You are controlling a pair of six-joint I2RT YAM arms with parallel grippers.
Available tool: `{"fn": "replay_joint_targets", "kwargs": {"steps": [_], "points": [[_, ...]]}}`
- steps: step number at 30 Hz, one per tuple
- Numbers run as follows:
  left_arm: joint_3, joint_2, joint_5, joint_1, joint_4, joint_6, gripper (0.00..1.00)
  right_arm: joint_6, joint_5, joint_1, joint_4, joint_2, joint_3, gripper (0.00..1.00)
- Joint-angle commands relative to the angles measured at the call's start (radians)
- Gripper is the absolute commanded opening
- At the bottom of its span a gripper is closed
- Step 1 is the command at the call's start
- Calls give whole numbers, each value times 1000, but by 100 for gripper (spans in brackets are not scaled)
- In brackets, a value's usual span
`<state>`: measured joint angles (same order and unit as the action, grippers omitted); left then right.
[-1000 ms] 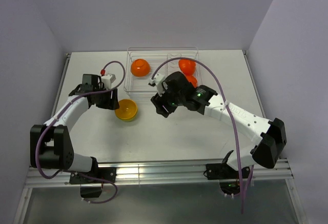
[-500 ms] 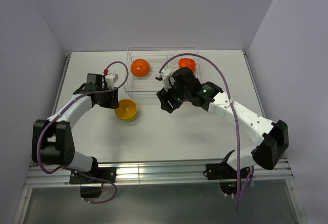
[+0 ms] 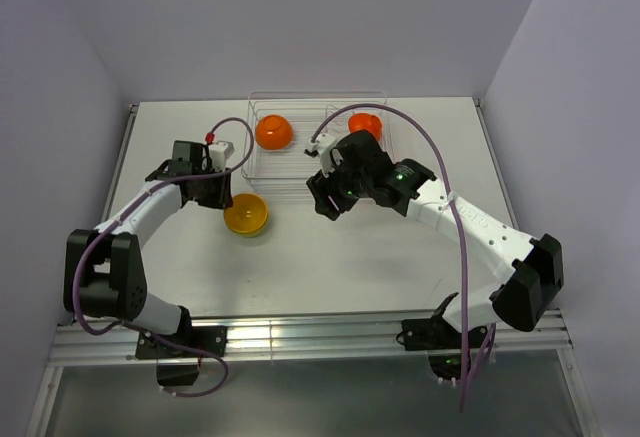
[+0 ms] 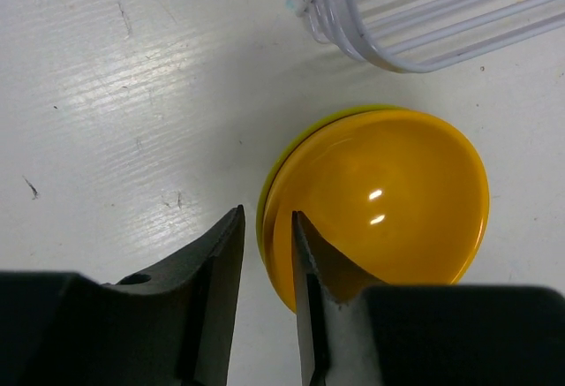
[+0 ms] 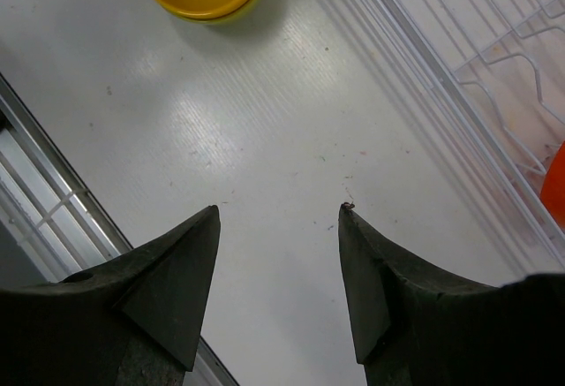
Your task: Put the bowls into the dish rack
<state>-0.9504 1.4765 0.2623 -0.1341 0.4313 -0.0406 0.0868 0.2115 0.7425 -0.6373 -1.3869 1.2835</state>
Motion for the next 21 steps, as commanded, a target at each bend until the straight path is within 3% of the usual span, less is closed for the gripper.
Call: {"fn": "replay_joint_targets", "kwargs": {"steps": [1, 3, 7, 10, 16, 21], "points": [[-36, 7, -8, -10, -5, -8, 33, 5, -1, -8, 5, 14, 17, 63], [-33, 13, -12, -16, -6, -8, 32, 5, 2, -11, 4, 14, 19, 63], [-27, 11, -17, -19, -16, -4, 19, 2, 3, -12, 7, 14, 14, 63], [-36, 5, -21, -21, -8, 2, 2, 4, 3, -14, 7, 14, 11, 63], [-77, -22, 8, -21, 33, 11, 0, -2, 2, -15, 7, 17, 20, 63], [-155, -80, 103, -21, 92, 15, 0, -18, 28, -40, 7, 25, 39, 72]]}}
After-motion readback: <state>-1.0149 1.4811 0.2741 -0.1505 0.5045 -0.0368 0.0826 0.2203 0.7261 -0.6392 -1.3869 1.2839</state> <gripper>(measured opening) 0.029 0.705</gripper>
